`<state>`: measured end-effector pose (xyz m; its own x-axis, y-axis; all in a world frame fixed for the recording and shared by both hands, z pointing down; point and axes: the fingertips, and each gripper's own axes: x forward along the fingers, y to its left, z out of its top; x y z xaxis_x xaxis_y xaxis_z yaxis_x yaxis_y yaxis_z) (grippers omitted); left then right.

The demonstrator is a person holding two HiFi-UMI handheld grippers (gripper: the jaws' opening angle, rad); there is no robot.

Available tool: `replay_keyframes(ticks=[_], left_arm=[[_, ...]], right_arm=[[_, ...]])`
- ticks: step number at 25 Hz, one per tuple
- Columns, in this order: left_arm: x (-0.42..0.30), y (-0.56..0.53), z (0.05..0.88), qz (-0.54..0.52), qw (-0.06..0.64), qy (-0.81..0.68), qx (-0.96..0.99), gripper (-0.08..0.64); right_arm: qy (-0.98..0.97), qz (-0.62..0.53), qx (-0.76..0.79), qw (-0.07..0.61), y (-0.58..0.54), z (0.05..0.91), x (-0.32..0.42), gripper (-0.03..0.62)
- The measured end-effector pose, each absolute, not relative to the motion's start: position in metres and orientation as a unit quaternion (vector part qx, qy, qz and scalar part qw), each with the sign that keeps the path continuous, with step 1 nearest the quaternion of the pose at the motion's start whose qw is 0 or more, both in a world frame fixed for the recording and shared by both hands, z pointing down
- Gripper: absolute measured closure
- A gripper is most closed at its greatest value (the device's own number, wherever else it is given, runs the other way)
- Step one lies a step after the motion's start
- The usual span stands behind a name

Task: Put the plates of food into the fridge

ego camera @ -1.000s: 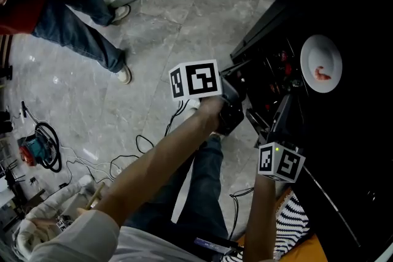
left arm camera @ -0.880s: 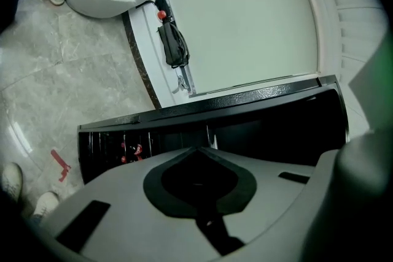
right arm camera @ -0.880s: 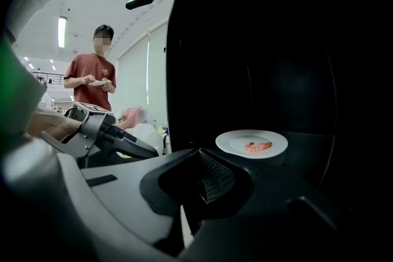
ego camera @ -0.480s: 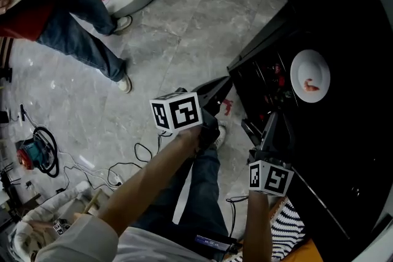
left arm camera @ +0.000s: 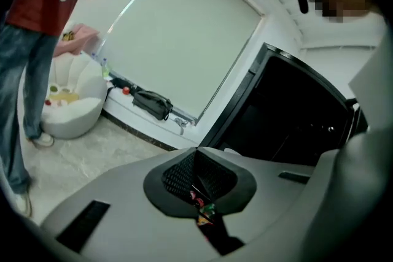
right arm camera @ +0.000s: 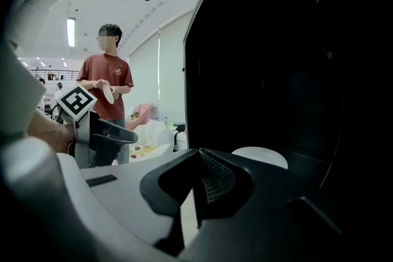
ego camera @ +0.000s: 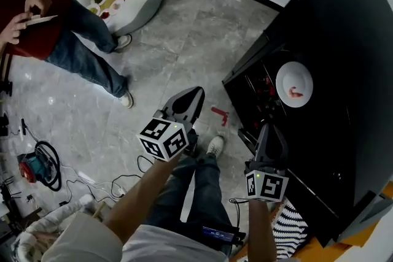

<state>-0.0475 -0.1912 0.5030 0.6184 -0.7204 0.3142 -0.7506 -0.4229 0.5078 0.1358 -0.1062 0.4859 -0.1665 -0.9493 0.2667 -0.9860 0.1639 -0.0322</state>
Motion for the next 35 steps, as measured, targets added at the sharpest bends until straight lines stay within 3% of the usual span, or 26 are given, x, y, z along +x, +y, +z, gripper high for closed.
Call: replay_keyframes(ticks=[4, 7, 19, 25, 35], left_arm=[[-0.044, -0.184, 0.474, 0.064, 0.202, -0.435, 0.875, 0.554], [-0.045, -0.179, 0.453, 0.071, 0.162, -0.431, 0.885, 0.554], [-0.052, -0.15, 0.393, 0.071, 0.104, -0.425, 0.896, 0.554], [-0.049, -0.142, 0.354, 0.088, 0.019, -0.434, 0.896, 0.554], [-0.07, -0.133, 0.316, 0.058, 0.035, -0.457, 0.887, 0.554]], right_arm=[[-0.771, 0.089, 0.62, 0.114, -0.094, 0.474, 0.125, 0.583], [-0.777, 0.088, 0.612, 0.118, -0.086, 0.462, 0.117, 0.583], [-0.786, 0.063, 0.604, 0.116, -0.077, 0.398, 0.109, 0.583], [-0.797, 0.03, 0.589, 0.131, -0.074, 0.375, 0.107, 0.583], [-0.796, 0.01, 0.591, 0.127, -0.072, 0.338, 0.109, 0.583]])
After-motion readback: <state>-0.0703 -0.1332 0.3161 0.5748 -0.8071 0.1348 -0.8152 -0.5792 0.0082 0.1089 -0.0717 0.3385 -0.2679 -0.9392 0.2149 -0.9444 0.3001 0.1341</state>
